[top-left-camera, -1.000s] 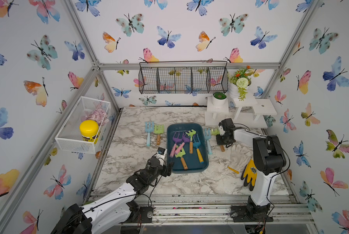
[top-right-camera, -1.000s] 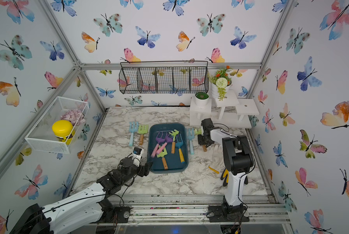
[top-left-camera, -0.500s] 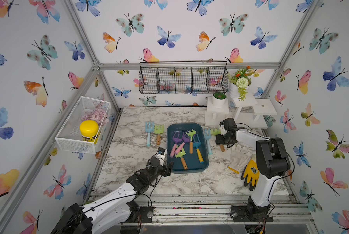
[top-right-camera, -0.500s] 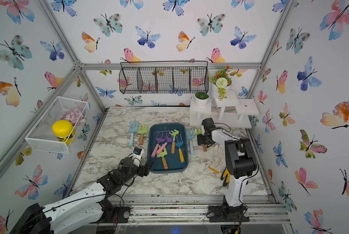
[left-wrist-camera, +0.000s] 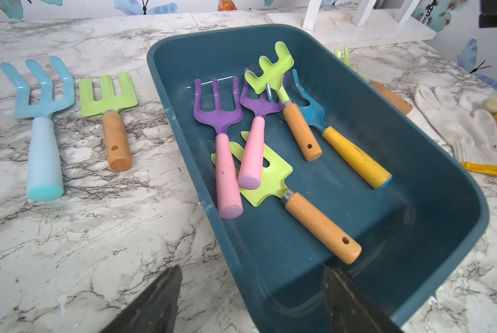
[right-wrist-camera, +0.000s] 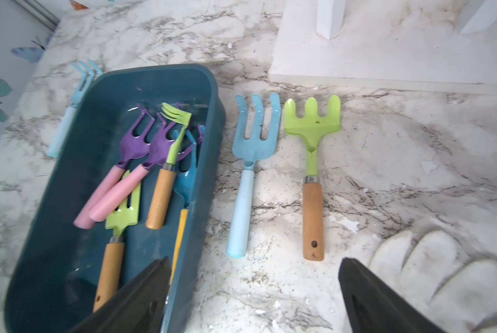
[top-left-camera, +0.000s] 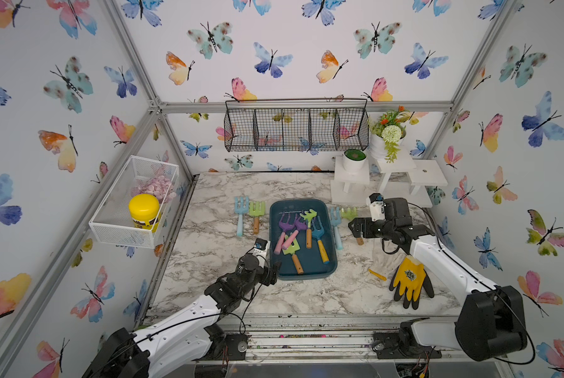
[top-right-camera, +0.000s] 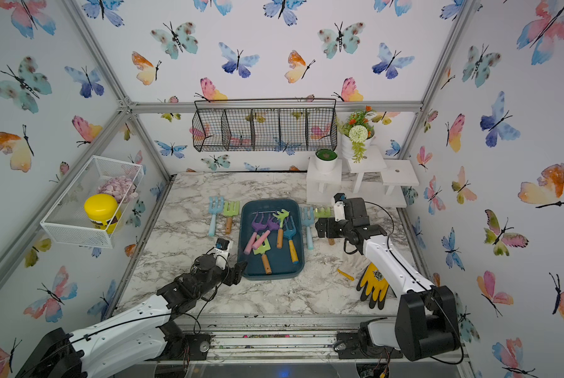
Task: Take the hand rake out of the storage box
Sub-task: Pick up the rake from the storage box.
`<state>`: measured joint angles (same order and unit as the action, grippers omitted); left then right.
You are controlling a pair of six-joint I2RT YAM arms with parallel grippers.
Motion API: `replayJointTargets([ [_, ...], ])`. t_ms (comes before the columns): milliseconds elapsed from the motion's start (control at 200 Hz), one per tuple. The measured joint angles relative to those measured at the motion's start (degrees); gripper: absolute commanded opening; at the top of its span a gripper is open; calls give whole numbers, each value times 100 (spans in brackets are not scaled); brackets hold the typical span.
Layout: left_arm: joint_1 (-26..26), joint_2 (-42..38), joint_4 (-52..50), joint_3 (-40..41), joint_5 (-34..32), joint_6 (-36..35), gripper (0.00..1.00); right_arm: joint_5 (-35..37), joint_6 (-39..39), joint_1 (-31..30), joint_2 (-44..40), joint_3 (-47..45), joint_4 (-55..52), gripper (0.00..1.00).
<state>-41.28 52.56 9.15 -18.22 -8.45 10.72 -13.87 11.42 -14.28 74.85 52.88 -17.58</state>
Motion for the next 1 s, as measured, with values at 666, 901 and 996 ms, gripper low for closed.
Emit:
replayJointTargets([
  [666, -7, 2326, -870, -2286, 719, 28, 79, -1263, 249, -70, -833, -645, 225, 80],
  [901, -7, 3161, -1434, -3246, 769, 11, 75, -1272, 251, -72, -1368, -868, 225, 79],
  [996, -2, 3554, -1722, -3764, 769, -15, 70, -1272, 251, -72, -1502, -946, 227, 79],
])
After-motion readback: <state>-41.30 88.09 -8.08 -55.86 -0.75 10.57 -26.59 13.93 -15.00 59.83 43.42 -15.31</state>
